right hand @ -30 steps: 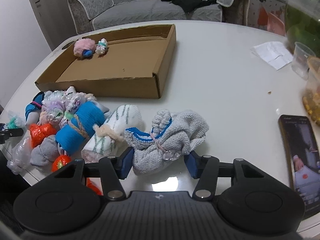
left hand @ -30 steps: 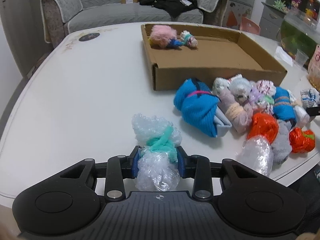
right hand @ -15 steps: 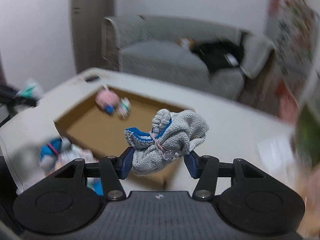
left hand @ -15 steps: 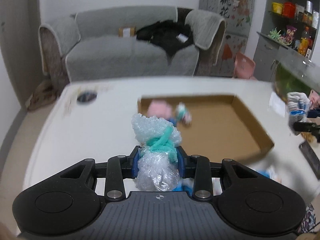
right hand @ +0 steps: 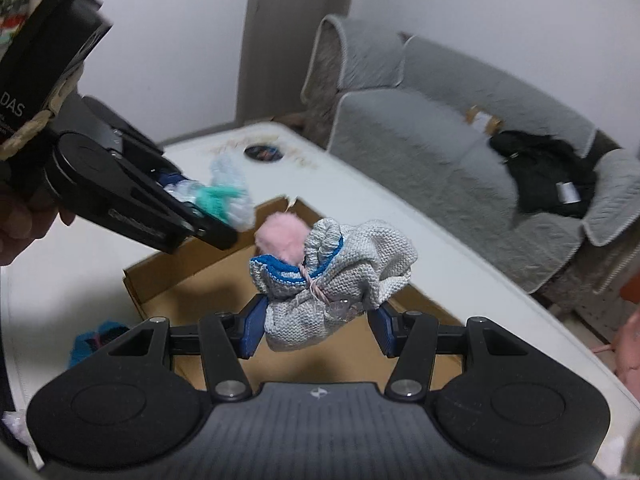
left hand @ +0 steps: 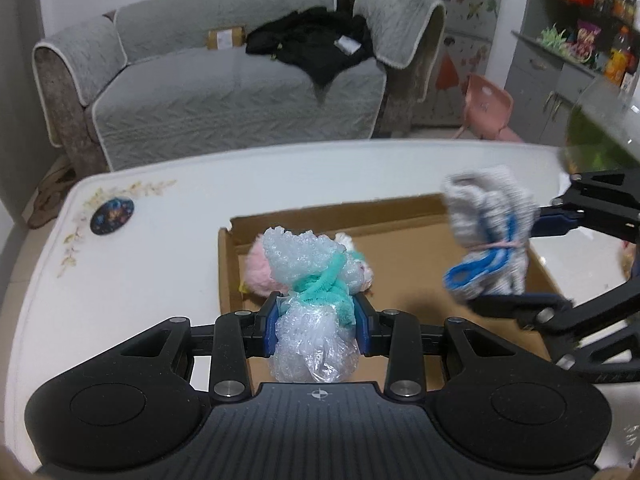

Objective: Organize objects
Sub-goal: 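Carry both bundles into the tray and open both grippers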

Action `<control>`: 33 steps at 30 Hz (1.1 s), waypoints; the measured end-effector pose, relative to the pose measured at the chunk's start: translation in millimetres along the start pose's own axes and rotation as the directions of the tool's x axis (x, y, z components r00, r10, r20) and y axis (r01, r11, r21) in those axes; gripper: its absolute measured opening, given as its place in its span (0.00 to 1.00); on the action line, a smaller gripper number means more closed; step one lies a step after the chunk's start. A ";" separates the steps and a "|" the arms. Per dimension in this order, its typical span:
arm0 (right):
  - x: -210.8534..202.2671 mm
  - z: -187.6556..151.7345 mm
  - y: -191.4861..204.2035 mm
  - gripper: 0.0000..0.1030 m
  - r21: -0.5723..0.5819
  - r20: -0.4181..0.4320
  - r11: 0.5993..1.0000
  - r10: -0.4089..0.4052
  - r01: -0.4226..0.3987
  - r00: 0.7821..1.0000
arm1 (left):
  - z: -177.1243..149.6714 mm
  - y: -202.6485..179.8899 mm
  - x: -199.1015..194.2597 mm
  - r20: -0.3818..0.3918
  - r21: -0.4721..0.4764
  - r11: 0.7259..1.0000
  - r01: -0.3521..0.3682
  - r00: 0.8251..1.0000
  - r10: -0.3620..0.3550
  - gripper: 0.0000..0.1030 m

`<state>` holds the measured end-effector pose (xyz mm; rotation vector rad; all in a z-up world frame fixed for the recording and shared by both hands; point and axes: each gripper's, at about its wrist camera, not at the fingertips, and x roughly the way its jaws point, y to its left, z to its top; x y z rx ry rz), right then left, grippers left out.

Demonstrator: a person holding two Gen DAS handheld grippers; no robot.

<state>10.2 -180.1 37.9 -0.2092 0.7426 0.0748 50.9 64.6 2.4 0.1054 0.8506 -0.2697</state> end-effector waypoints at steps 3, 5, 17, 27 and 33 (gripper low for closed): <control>24.1 1.4 4.6 0.49 -0.038 -0.041 0.999 0.027 -0.028 0.999 | -3.5 5.3 18.1 -0.030 -0.014 1.000 -0.008 1.000 0.008 0.41; 37.3 0.7 8.4 0.49 -0.063 -0.073 0.997 0.035 -0.040 0.997 | -4.0 7.9 27.9 -0.050 -0.030 1.000 -0.007 0.999 0.005 0.41; 59.1 -8.2 9.4 0.49 -0.091 -0.141 0.991 0.081 -0.094 0.987 | -10.5 10.8 59.3 -0.119 -0.015 1.000 -0.006 0.993 0.004 0.41; 75.9 -4.4 10.2 0.49 -0.167 -0.208 0.964 0.172 -0.208 0.963 | -11.1 9.7 71.2 -0.158 0.012 1.000 -0.007 0.987 0.009 0.41; 83.5 0.1 8.0 0.51 -0.201 -0.255 0.945 0.203 -0.257 0.945 | -11.7 11.7 79.2 -0.185 0.012 1.000 -0.018 0.983 0.020 0.42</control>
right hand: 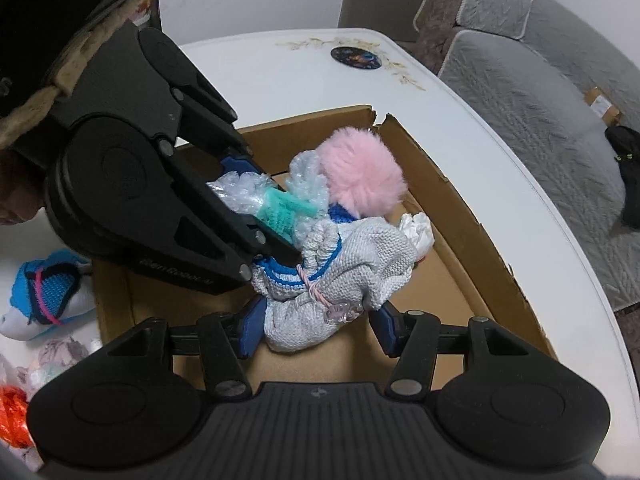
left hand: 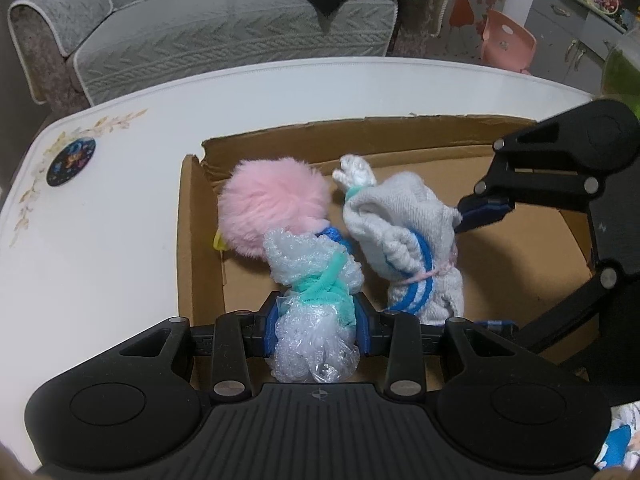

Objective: Organize objects
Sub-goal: 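Carry both bundles into the tray and open both grippers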

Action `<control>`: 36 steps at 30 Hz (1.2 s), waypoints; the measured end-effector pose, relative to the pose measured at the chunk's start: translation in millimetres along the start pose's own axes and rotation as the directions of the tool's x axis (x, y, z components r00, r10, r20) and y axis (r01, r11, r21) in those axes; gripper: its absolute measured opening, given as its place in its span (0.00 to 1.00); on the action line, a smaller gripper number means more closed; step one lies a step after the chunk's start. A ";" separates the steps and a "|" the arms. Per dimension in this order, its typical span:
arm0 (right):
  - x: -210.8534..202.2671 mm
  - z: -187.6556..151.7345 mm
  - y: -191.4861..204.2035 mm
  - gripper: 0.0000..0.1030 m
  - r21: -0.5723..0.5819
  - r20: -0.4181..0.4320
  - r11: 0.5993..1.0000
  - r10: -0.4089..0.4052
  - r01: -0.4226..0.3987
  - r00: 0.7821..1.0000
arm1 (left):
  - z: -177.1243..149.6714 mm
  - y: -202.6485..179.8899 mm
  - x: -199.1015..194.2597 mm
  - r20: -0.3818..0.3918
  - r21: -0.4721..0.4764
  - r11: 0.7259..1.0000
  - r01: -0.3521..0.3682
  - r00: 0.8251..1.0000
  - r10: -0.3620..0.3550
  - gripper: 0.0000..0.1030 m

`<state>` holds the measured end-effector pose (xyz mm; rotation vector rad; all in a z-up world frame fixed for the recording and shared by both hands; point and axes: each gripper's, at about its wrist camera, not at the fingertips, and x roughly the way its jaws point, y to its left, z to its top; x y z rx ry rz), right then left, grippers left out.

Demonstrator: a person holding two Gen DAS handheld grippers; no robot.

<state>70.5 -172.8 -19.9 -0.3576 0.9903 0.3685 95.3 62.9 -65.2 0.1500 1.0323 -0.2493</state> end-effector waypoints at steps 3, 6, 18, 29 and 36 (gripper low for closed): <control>1.1 0.7 -3.3 0.55 0.018 -0.013 1.000 0.012 -0.012 1.000 | 0.2 1.4 1.4 -0.012 -0.013 1.000 -0.003 1.000 0.003 0.44; 0.3 -1.1 -2.8 0.60 0.032 -0.021 0.999 0.014 -0.013 1.000 | 1.9 2.8 1.0 -0.017 -0.026 1.000 -0.001 1.000 0.001 0.48; -8.4 2.0 -6.3 0.62 -0.002 -0.005 1.000 0.003 -0.003 1.000 | 4.5 -3.8 -23.4 0.020 0.021 1.000 -0.012 1.000 0.012 0.74; -15.2 12.2 2.8 0.75 -0.065 0.000 0.998 -0.010 0.010 1.000 | 5.0 -1.6 -43.7 0.043 0.039 0.999 -0.023 0.999 0.022 0.77; -37.1 8.2 6.3 0.76 -0.041 0.029 0.999 -0.024 0.025 0.999 | -1.4 1.3 -73.8 0.083 0.035 0.999 -0.025 0.996 0.023 0.84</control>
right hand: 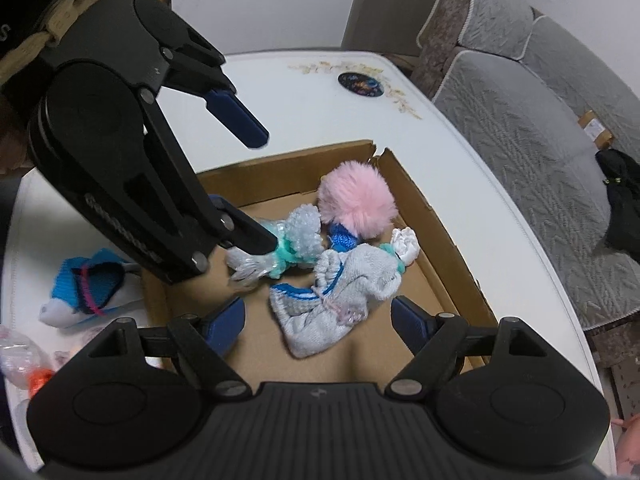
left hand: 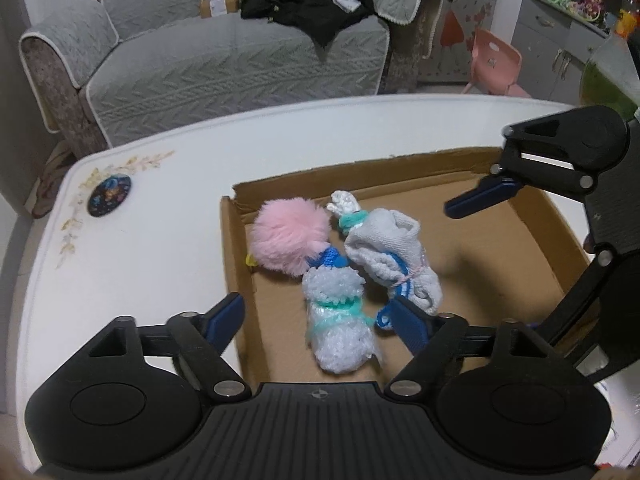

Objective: Organize objects
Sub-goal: 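Carry both bundles into the tray and open both grippers, then grasp the long bubble-wrap bundle with the left gripper while the right grasps the red bundle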

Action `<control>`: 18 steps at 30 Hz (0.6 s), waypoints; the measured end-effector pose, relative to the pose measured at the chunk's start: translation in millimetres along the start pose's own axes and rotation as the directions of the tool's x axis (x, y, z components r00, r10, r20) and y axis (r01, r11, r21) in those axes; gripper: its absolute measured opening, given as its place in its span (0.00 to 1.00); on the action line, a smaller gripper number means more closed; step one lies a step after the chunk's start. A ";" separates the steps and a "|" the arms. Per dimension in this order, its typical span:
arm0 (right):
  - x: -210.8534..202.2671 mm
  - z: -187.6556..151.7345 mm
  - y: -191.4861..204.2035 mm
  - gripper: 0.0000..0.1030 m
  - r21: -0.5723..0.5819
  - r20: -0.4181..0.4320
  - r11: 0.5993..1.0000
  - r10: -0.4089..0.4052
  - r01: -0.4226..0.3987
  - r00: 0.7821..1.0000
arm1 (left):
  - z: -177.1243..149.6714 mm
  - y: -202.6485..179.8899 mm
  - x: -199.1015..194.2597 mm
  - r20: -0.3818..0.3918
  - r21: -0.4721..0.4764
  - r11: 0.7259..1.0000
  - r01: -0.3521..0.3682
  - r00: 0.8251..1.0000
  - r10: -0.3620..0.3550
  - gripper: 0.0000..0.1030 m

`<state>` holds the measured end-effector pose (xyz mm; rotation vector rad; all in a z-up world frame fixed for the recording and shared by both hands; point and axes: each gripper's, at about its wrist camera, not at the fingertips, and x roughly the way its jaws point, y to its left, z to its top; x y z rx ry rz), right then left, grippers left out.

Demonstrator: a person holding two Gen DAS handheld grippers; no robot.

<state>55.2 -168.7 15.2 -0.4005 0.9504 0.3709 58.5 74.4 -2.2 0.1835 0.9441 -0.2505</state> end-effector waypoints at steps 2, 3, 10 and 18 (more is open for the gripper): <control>-9.4 -4.3 1.9 0.79 0.027 0.006 1.000 -0.014 0.014 1.000 | -6.0 5.2 -11.8 0.014 -0.024 1.000 -0.007 1.000 0.008 0.84; -14.8 -7.4 3.7 0.81 0.037 0.009 0.999 -0.025 0.025 1.000 | -9.4 8.9 -17.9 0.024 -0.044 0.999 -0.011 1.000 0.012 0.84; -53.3 -33.8 20.0 0.83 0.064 0.049 0.996 -0.058 0.054 0.997 | -43.8 43.6 -56.2 0.077 -0.153 0.988 -0.023 0.996 0.035 0.84; -89.2 -79.6 39.9 0.83 0.086 0.049 0.994 -0.077 0.073 0.996 | -99.6 40.5 -97.1 0.091 -0.075 0.997 -0.021 0.995 0.028 0.85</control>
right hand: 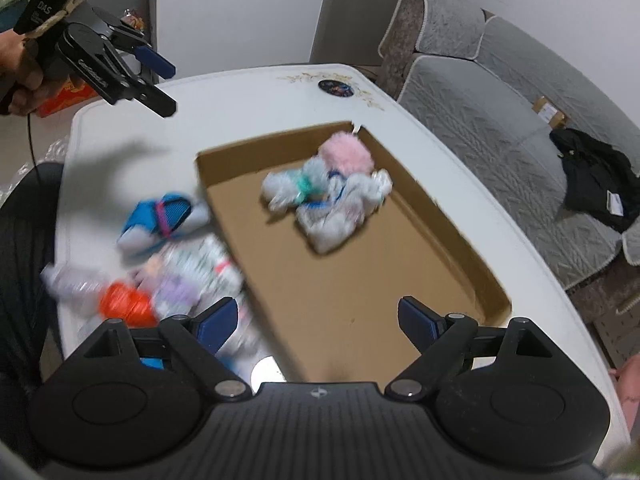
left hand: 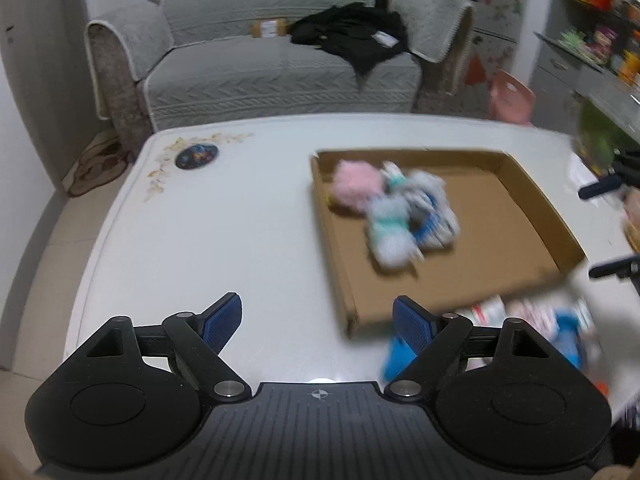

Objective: Organize objects
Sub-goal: 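Grasp the long bubble-wrap bundle with the left gripper while the right grasps the red bundle, then lower both bundles into the tray and open both grippers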

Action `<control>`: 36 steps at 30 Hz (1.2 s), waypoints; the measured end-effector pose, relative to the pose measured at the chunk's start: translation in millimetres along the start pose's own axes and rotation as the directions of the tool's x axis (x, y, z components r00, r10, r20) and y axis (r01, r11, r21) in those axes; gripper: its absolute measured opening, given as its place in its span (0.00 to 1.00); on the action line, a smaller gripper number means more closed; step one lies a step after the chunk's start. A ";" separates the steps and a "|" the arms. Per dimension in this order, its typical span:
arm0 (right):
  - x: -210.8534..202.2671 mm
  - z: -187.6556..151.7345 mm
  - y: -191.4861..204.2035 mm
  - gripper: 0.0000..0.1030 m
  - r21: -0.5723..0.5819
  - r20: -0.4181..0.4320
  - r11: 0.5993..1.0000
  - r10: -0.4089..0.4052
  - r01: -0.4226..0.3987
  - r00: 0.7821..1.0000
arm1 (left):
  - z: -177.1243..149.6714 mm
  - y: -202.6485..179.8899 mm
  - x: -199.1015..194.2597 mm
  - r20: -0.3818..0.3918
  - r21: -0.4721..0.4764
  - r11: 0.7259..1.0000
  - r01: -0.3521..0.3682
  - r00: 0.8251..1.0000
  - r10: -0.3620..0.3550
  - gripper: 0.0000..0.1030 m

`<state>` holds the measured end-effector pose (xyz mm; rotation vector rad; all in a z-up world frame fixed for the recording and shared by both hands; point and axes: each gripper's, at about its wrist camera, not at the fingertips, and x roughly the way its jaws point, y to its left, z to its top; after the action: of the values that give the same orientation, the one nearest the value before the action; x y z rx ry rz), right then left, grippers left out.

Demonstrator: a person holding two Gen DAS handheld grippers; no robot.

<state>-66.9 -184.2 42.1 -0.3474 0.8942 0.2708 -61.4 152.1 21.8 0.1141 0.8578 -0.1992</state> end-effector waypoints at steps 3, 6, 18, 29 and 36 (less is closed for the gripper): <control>-17.3 -23.3 21.3 0.83 0.005 0.005 1.000 0.004 -0.004 1.000 | -27.2 -18.1 -13.4 -0.006 0.061 0.998 0.022 1.000 -0.022 0.86; -32.0 -45.6 46.1 0.83 0.015 0.012 1.000 0.026 -0.026 1.000 | -57.8 -41.3 -25.0 -0.030 0.116 0.988 0.102 0.995 -0.099 0.86; -20.5 -79.0 125.5 0.67 0.033 0.005 0.986 0.163 -0.163 0.987 | -120.9 -105.1 -3.4 -0.170 0.173 0.945 0.279 0.953 -0.250 0.82; 16.5 -92.5 118.6 0.34 0.091 -0.099 0.982 0.173 -0.164 0.980 | -122.9 -108.1 21.8 -0.182 0.149 0.957 0.249 0.958 -0.221 0.61; 11.1 -92.7 112.7 0.24 0.115 -0.069 0.978 0.185 -0.176 0.980 | -118.7 -102.5 20.5 -0.177 0.135 0.960 0.247 0.959 -0.222 0.37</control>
<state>-167.9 -118.0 -40.6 -0.1772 1.0166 0.3768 -158.5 70.8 -72.9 0.1758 1.0158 -0.4866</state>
